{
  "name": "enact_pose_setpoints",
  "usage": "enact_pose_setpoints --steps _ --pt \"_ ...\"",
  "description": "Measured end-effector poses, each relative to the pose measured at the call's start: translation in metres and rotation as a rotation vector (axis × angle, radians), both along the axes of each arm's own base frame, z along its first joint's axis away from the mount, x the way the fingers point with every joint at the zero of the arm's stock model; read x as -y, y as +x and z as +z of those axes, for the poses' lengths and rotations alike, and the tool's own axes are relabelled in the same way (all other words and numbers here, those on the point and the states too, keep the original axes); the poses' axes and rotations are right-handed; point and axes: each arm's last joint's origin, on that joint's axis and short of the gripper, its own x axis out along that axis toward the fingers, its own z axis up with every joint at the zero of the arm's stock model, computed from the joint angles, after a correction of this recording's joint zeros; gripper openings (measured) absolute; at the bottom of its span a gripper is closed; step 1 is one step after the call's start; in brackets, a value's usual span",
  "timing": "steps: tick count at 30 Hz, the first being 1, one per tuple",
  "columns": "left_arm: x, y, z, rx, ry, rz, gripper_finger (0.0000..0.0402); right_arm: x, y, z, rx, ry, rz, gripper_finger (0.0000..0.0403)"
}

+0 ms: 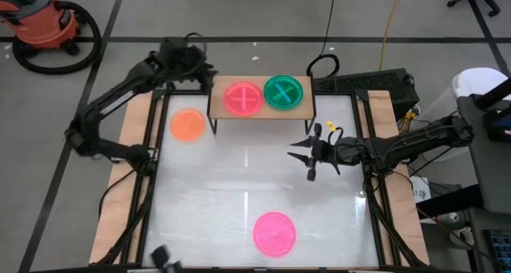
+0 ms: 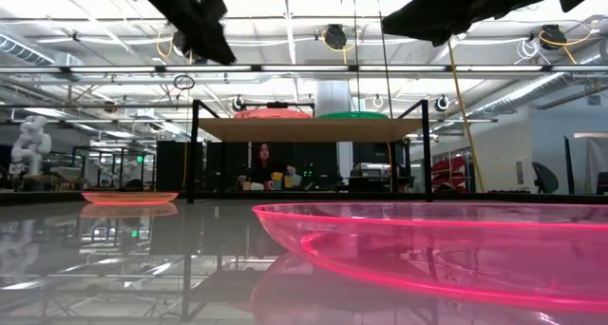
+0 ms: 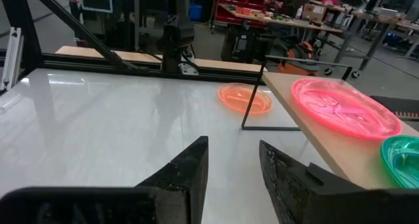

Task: Place and stack plates onto a shelf
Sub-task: Stack the pink transparent plate on the pink transparent plate on the shelf

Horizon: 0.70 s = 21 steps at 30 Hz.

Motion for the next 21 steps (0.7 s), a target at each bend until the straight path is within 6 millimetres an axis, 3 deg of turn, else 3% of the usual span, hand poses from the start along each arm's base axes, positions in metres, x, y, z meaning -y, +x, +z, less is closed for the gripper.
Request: enact_pose_setpoints --steps 4,11,15,21 --pt "0.044 -0.019 0.014 -0.172 0.084 0.045 0.0133 0.000 0.000 0.000 -0.001 -0.010 0.003 0.0118" --pt "0.113 -0.038 0.012 -0.366 0.150 0.119 0.0133 0.000 0.001 0.002 0.022 -0.013 0.004 0.0118" --pt "0.131 -0.038 -0.001 -0.400 0.188 0.101 0.0133 0.000 0.000 0.002 0.022 -0.013 0.004 0.0118" --pt "0.140 -0.032 -0.021 -0.427 0.167 0.061 0.0133 -0.001 0.000 -0.003 -0.017 0.052 0.030 0.0118"
